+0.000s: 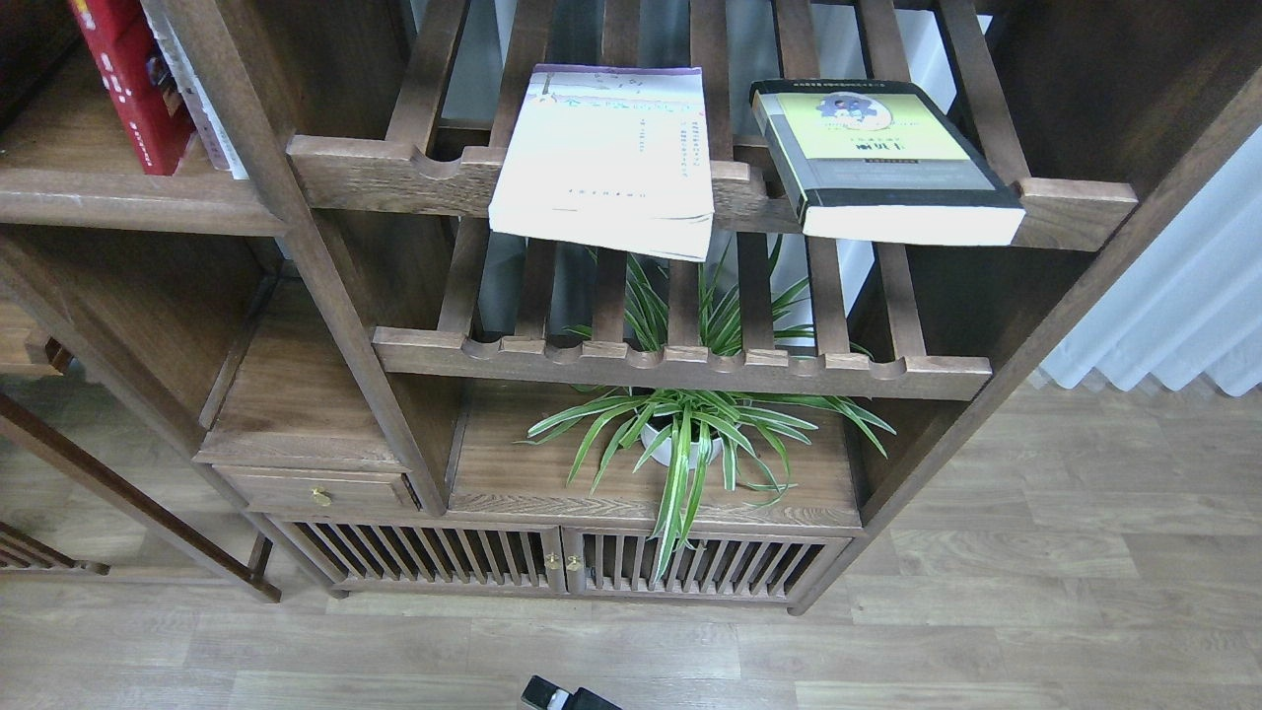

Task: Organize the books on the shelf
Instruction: 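Place the red book upright on the side shelf with the left gripper, then raise the right gripper to the green book on the upper shelf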

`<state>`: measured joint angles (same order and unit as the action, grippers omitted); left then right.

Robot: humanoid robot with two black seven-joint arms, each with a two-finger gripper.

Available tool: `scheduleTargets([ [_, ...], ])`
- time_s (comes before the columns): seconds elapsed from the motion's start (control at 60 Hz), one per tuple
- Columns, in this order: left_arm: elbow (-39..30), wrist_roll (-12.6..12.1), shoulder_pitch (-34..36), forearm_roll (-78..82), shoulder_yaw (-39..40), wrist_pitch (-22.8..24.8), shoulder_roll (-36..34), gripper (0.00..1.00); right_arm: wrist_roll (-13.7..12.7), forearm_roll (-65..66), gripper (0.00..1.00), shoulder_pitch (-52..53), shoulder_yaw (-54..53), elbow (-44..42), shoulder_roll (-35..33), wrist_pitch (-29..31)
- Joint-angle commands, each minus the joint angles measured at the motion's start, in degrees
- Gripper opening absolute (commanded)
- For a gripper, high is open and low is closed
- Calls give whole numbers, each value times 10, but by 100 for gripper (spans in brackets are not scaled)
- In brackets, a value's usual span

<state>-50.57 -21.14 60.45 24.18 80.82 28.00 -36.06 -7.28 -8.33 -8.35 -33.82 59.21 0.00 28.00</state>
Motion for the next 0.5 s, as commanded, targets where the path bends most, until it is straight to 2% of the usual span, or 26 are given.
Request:
scheduleTargets([
  [0.0,-9,0,-12,-2,32,0,-1,38,1,-3,99,2,-4,-1,0,0],
  [0.183,-58,-1,-67,-5,89,0,-14,45,4,-5,99,3,-8,-1,0,0],
  [0.2,-82,-1,-101,-5,114,0,-19,47,12,-5,99,4,-8,-1,0,0],
  [0.317,-125,-3,-163,-19,146,0,-27,53,14,-6,99,3,-8,-1,0,0],
  [0.483,-196,-3,-260,-53,193,0,-30,54,14,-5,99,2,-8,-1,0,0],
])
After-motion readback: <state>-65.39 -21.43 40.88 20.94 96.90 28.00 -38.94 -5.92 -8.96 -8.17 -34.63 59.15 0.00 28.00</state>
